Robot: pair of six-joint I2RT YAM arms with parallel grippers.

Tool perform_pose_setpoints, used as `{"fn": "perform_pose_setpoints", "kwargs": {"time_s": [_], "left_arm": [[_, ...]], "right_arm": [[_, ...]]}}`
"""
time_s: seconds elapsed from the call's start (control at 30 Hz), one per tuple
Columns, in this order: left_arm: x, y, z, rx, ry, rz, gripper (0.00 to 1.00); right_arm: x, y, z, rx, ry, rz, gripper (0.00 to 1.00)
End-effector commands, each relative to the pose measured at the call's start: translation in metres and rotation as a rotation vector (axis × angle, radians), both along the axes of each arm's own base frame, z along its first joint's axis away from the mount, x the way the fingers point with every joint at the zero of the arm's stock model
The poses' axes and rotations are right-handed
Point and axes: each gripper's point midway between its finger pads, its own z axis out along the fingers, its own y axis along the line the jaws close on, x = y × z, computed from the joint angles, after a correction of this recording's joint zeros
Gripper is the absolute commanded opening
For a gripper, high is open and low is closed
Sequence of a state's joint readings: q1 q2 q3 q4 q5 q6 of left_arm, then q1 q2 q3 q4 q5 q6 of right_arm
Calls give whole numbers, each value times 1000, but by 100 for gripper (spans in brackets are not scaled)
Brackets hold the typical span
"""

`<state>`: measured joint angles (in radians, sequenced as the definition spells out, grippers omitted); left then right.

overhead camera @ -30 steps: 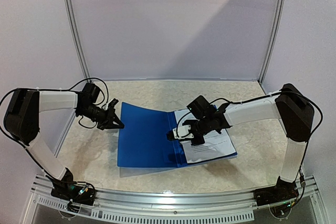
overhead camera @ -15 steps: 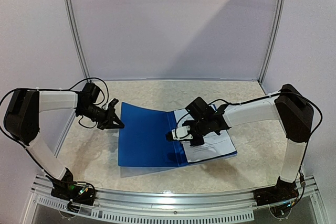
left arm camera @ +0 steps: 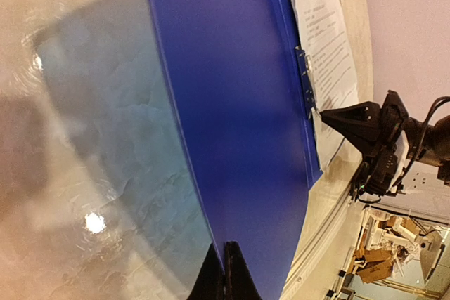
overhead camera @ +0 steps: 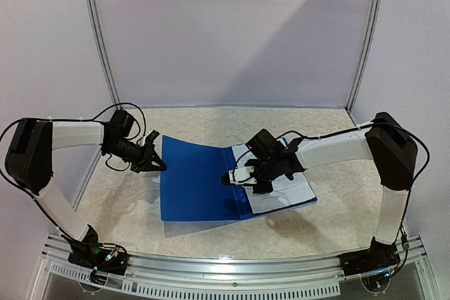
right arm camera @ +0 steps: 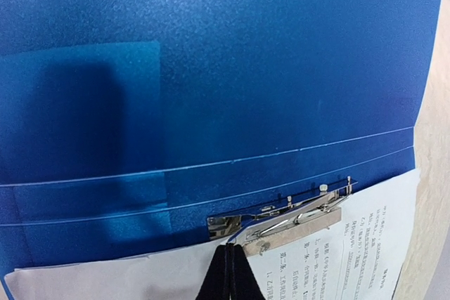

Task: Put the files into the folder

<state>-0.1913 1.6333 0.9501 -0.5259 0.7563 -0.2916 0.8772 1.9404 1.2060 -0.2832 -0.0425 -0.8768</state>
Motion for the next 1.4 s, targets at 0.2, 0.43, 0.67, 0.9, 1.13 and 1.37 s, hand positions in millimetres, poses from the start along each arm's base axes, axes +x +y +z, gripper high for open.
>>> {"fn": "perform_pose_setpoints", "kwargs": {"time_s": [0.2, 0.43, 0.67, 0.9, 1.13, 1.37], "left_arm": [[0, 0, -2, 3, 5, -17, 0], [-1, -1, -1, -4, 5, -19, 0], [-2, -4, 3, -24, 1, -25, 0], [-1, -5, 4, -30, -3, -27, 0], [-2, -5, 6, -30, -8, -29, 0], [-1, -5, 5, -27, -6, -29, 0]], "right_arm": [[-22, -41, -68, -221, 122, -56, 0], [-31, -33, -66, -197, 134, -21, 0], [-32, -2, -41, -86, 126, -4, 0], [-30, 1, -31, -74, 113, 2, 0], [-27, 7, -35, -49, 123, -12, 0], [-28, 8, -22, -28, 115, -23, 0]]}}
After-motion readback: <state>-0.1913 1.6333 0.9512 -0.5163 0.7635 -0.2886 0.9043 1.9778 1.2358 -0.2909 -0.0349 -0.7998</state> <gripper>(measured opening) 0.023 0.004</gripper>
